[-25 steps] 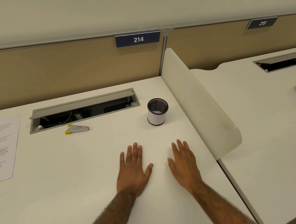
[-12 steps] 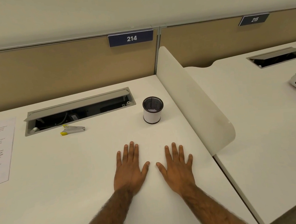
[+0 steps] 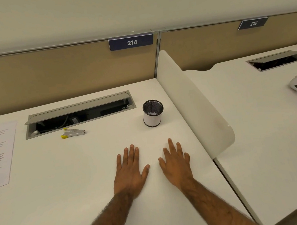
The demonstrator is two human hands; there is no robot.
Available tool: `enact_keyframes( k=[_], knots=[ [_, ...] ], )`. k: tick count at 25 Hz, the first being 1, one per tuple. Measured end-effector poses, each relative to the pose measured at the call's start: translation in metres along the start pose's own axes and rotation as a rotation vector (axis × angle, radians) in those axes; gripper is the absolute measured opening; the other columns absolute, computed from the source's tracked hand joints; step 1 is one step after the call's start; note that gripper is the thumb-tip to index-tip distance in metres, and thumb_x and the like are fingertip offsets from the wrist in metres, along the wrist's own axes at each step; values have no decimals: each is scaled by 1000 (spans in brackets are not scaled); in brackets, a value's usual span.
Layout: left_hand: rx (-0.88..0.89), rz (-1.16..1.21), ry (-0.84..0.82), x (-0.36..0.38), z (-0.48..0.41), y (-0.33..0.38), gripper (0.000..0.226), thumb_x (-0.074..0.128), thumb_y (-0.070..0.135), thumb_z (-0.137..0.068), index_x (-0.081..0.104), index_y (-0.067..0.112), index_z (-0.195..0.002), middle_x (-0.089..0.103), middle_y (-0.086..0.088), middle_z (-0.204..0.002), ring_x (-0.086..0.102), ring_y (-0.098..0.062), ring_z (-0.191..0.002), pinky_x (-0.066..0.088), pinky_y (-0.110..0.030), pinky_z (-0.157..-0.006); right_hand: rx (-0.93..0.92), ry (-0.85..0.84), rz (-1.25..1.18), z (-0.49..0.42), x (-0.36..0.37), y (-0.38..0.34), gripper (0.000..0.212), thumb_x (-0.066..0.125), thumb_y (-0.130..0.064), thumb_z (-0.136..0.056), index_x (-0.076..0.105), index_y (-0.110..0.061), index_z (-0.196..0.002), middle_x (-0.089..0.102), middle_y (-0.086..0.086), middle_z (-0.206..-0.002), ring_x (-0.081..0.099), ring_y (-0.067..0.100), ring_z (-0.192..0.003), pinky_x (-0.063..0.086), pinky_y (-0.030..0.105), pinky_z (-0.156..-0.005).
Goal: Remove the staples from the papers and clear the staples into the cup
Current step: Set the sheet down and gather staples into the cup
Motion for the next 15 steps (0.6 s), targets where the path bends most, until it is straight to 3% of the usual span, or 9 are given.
enact_keyframes(
  k=[2, 4, 6, 8, 10, 11, 13, 15],
  knots=[
    [7, 0, -5, -1, 1, 1, 83, -5, 70, -98, -11, 21, -164, -18, 2, -173, -18, -18, -159, -7, -46, -128, 94, 5, -320, -11, -13, 5, 37, 43, -25, -99, 55, -17, -134, 20, 3, -163, 32, 24, -142, 35, 38, -108],
    [7, -2, -1, -3, 1, 1, 84, -8, 70, -96, -12, 21, -164, -20, 2, -172, -19, -18, -158, -8, -45, -128, 310, 24, -861, -19, -28, 14, 29, 48, -7, -91, 69, -13, -110, 55, 8, -134, 57, 21, -114, 45, 27, -88],
    [5, 4, 9, -3, 1, 1, 84, -6, 70, -97, -8, 20, -165, -15, 2, -173, -16, -19, -159, -7, -45, -128, 567, -15, -1311, -21, -33, 23, 25, 50, 0, -86, 72, -7, -95, 68, 9, -99, 63, 19, -81, 46, 25, -67],
    [3, -5, 1, -1, 1, 1, 83, -5, 69, -98, -7, 20, -165, -14, 1, -173, -15, -19, -160, -7, -45, -128, 685, -83, -1492, -21, -35, 29, 26, 47, 3, -86, 72, -1, -93, 68, 10, -87, 64, 21, -73, 47, 27, -62],
    [0, -6, 4, -1, 1, 0, 84, -6, 69, -97, -7, 20, -165, -16, 2, -173, -16, -18, -159, -8, -45, -128, 639, -65, -1430, -24, -37, 35, 22, 51, 2, -87, 72, 0, -92, 69, 10, -84, 63, 19, -70, 47, 26, -59],
    [2, -2, 5, -3, 1, 1, 85, -8, 70, -96, -9, 20, -165, -18, 2, -172, -18, -18, -159, -9, -45, -127, 560, -31, -1278, -27, -37, 37, 20, 54, -1, -87, 73, -2, -90, 70, 8, -83, 63, 17, -68, 47, 24, -57],
    [9, 4, 2, -3, 1, 2, 84, -8, 70, -96, -12, 21, -164, -20, 3, -172, -20, -17, -158, -9, -45, -127, 328, -13, -806, -33, -34, 31, 18, 58, -8, -87, 75, -8, -82, 71, 1, -81, 65, 15, -72, 51, 24, -61],
    [8, 2, 1, -2, 1, 2, 82, -5, 69, -98, -11, 20, -164, -18, 2, -172, -18, -18, -159, -7, -45, -127, 162, -25, -410, -37, -23, 21, 16, 60, -18, -90, 74, -12, -86, 71, 0, -90, 67, 19, -85, 55, 30, -75]
  ],
)
Point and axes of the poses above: each hand's wrist, its own z-axis away from the middle knuckle, its own x-axis out of the palm, y = z × x, the point moved 5 cm from there along -z, towards the middle knuckle
